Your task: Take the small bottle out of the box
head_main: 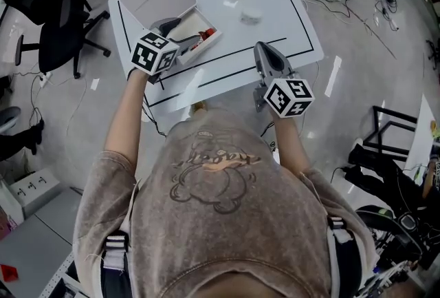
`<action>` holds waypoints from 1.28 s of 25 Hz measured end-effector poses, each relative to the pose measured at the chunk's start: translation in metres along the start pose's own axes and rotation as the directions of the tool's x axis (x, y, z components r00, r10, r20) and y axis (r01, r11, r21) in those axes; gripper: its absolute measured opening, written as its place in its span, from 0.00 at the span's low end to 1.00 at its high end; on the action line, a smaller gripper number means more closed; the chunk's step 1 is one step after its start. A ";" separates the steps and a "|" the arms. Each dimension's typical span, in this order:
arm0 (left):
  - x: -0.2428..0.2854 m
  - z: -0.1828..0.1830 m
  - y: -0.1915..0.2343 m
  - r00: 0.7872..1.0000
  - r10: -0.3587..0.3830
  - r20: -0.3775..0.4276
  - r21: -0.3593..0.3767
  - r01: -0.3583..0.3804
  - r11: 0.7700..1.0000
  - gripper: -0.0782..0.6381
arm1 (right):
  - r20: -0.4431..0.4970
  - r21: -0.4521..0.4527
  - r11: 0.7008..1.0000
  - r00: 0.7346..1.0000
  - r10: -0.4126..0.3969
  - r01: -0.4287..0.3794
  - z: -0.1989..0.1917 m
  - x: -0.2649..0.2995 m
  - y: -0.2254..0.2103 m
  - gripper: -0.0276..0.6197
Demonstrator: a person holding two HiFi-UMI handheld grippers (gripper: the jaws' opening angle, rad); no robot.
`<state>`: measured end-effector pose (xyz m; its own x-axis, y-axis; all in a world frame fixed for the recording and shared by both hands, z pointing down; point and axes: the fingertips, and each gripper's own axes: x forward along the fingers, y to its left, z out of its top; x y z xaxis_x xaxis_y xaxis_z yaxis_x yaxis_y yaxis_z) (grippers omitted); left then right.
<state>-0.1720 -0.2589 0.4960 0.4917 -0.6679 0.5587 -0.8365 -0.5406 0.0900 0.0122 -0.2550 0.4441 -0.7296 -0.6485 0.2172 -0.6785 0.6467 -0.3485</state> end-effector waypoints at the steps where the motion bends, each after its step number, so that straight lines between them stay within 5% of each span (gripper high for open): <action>1: 0.006 -0.006 0.001 1.000 -0.007 -0.030 0.009 0.008 1.000 0.55 | 0.001 0.002 1.000 1.000 -0.005 0.005 0.000 -0.001 -0.002 0.04; 14: 0.052 -0.058 0.010 0.961 -0.037 -0.275 0.130 0.076 0.989 0.55 | 0.005 0.025 0.997 0.998 -0.068 0.068 -0.003 -0.012 -0.021 0.04; 27: 0.067 -0.085 0.020 0.903 -0.038 -0.428 0.179 0.126 0.976 0.52 | 0.020 0.044 0.990 0.991 -0.133 0.132 0.001 -0.022 -0.039 0.04; 32: 0.071 -0.087 0.020 0.899 -0.049 -0.436 0.176 0.138 0.975 0.51 | 0.021 0.051 0.986 0.987 -0.159 0.157 0.001 -0.027 -0.045 0.04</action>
<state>-0.1751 -0.2730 0.6091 0.3770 -0.3508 0.8572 -0.7047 -0.7092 0.0197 0.0628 -0.2668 0.4527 -0.6108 -0.7512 0.2501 -0.7796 0.5154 -0.3558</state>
